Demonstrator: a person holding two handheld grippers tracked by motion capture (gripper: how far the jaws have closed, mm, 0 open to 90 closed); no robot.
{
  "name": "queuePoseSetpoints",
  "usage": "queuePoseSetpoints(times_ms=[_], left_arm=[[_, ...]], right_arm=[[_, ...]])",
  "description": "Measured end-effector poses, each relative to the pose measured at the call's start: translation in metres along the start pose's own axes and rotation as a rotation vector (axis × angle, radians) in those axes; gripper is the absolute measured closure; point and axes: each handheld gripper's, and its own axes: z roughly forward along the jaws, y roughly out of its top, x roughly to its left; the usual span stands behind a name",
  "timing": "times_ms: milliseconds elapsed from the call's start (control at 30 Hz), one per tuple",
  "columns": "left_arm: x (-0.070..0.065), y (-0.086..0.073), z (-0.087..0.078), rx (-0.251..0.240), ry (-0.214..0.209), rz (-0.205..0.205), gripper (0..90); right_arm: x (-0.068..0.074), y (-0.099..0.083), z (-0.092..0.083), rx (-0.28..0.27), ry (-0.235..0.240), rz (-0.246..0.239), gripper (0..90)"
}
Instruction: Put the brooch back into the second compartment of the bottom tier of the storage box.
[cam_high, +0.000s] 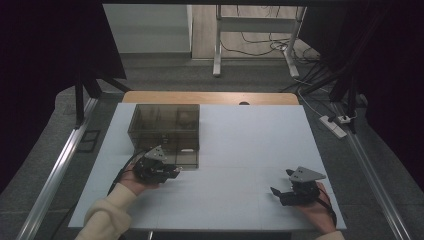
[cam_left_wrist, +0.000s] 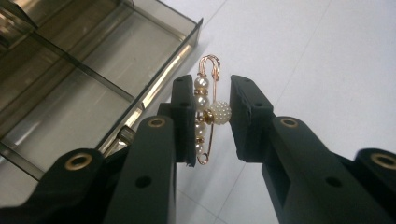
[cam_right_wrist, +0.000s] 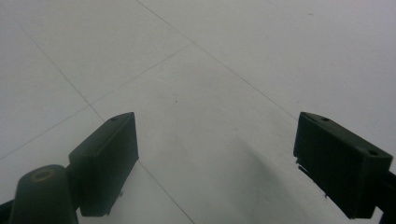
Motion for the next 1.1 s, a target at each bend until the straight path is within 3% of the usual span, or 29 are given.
queuePoseSetpoints(times_ms=[333, 533, 1100], left_arm=[[0.0, 0.003, -0.011, -0.084, 0.013, -0.018, 71.1], [0.001, 0.004, -0.018, -0.14, 0.043, -0.03, 71.0], [0.008, 0.005, -0.026, -0.198, 0.086, -0.069, 71.1]], right_arm=[[0.0, 0.0, 0.0, -0.001, -0.001, -0.001, 13.8], [0.0, 0.001, -0.001, -0.004, -0.001, -0.002, 13.8], [0.0, 0.0, 0.0, -0.003, 0.0, -0.001, 13.8]])
